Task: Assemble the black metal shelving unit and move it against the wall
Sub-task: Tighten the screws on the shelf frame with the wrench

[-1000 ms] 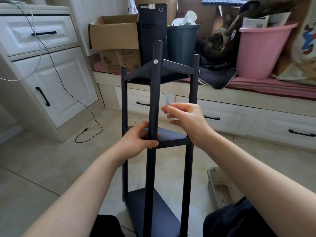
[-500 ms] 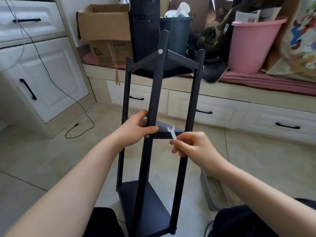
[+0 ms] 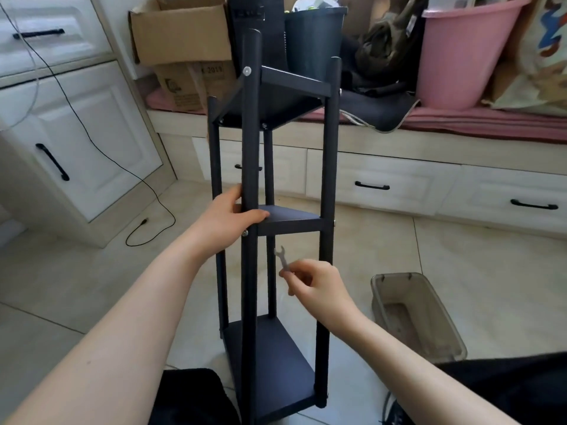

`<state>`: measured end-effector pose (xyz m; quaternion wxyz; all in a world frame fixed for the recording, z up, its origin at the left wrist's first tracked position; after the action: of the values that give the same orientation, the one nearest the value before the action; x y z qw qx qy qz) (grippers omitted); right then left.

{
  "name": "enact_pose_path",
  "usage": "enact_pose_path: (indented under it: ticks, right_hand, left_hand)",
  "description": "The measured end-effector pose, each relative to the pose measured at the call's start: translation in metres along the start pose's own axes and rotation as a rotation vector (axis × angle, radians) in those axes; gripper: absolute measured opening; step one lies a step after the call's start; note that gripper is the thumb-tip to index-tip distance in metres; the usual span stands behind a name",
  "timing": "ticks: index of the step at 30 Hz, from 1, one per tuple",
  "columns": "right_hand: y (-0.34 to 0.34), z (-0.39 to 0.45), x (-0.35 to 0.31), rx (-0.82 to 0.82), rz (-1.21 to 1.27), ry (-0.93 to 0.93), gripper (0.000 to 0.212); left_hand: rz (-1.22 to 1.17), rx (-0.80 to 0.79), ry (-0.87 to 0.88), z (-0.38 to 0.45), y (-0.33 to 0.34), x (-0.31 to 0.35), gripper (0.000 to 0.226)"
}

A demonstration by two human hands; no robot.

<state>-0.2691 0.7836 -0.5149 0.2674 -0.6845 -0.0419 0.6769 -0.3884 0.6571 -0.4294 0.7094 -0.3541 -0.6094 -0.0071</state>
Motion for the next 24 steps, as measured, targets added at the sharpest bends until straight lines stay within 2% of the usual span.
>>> enact_pose_path:
  ticks: [14,24]
  right_hand:
    - [0.03,0.033,-0.021,0.024,0.054,0.017,0.018]
    - [0.035,0.034,-0.029,0.097,0.013,-0.07,0.017]
  left_hand:
    - [0.008,0.025,0.008,0.002,-0.014,-0.009,0.023]
    - [-0.008,0.034,0.007,0.003,-0.013,-0.007,0.024]
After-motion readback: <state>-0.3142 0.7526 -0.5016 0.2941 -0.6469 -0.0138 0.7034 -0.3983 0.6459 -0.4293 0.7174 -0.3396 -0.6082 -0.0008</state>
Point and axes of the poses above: each hand's wrist, its own z-axis towards the middle knuckle, its own y-axis out of the palm, x = y × z, the point moved 9 cm from there along z, towards the middle knuckle, and after that the axes turned 2 degrees about y, right-handed, at the moved point
